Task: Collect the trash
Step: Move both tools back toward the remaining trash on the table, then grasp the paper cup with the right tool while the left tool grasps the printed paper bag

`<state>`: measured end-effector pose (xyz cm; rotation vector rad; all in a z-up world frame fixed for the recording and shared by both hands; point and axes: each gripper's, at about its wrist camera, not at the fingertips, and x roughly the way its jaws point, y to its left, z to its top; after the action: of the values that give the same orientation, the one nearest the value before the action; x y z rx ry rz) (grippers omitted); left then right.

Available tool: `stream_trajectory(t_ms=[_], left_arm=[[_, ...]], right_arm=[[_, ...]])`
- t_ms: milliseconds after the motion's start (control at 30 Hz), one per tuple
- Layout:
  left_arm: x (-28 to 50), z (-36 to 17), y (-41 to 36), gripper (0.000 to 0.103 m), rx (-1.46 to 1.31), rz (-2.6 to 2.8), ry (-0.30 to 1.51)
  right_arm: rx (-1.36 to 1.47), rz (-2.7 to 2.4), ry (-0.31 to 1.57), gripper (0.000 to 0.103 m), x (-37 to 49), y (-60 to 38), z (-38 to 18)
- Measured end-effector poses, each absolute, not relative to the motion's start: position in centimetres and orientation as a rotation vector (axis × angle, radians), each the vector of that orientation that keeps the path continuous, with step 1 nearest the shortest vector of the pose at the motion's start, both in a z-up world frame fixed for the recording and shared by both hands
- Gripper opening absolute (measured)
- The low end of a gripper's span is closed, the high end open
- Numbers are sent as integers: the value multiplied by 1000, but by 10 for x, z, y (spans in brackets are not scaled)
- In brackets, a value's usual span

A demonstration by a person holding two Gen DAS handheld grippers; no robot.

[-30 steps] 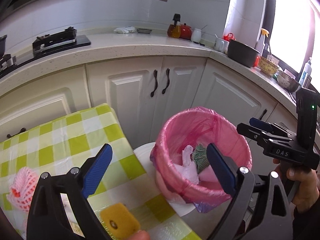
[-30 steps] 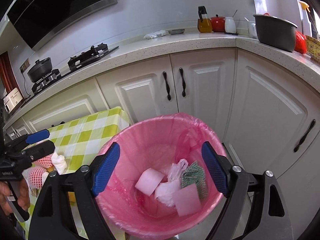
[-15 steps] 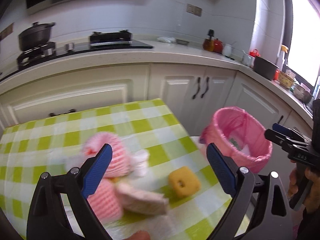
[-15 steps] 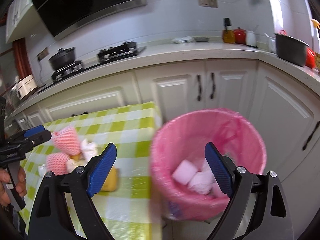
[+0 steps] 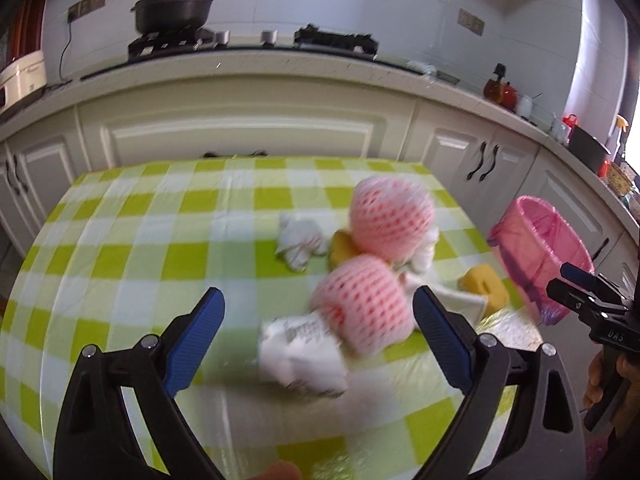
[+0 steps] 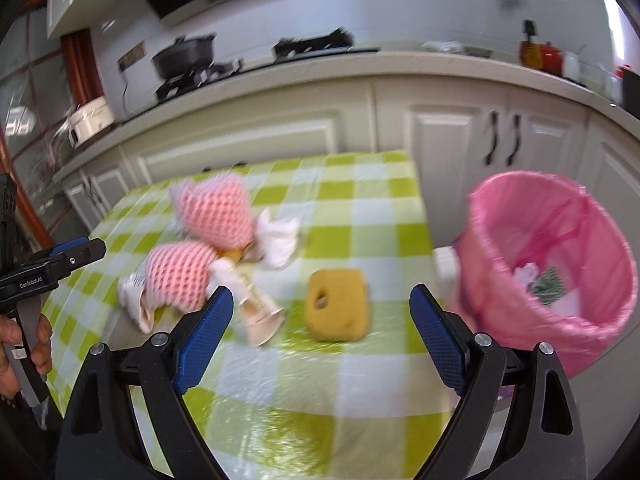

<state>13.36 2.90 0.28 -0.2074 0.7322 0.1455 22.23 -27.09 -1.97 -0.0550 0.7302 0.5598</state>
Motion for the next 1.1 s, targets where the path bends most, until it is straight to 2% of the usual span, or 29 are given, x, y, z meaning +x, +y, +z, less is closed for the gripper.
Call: stream_trajectory(t_ms=[433,667,767,867,967,1033,1100], left_arm=[[142,-50,32,87,-225,164,889],[152,-62,32,87,-225,177,932],[156,-66,33,84,-224,189,947],[158,-69,34,65,-226,194,958],[157,-68,35,64,-216,198,959],[155,-67,37,64,-215,200,955],[154,-65,39,64,-223,207,950]], right_arm=[[-175,677,808,85,226,-205,-50],[-223,716,844,73,234,-187,-63],[-229,727,866,66,239,-181,-68],[-240,734,883,57,241,-176,-73],[-245,751,901,42,243,-172,-76],[-251,754,904,27,243,-170,-77],[-244,761,904,21,242,-170,-77]])
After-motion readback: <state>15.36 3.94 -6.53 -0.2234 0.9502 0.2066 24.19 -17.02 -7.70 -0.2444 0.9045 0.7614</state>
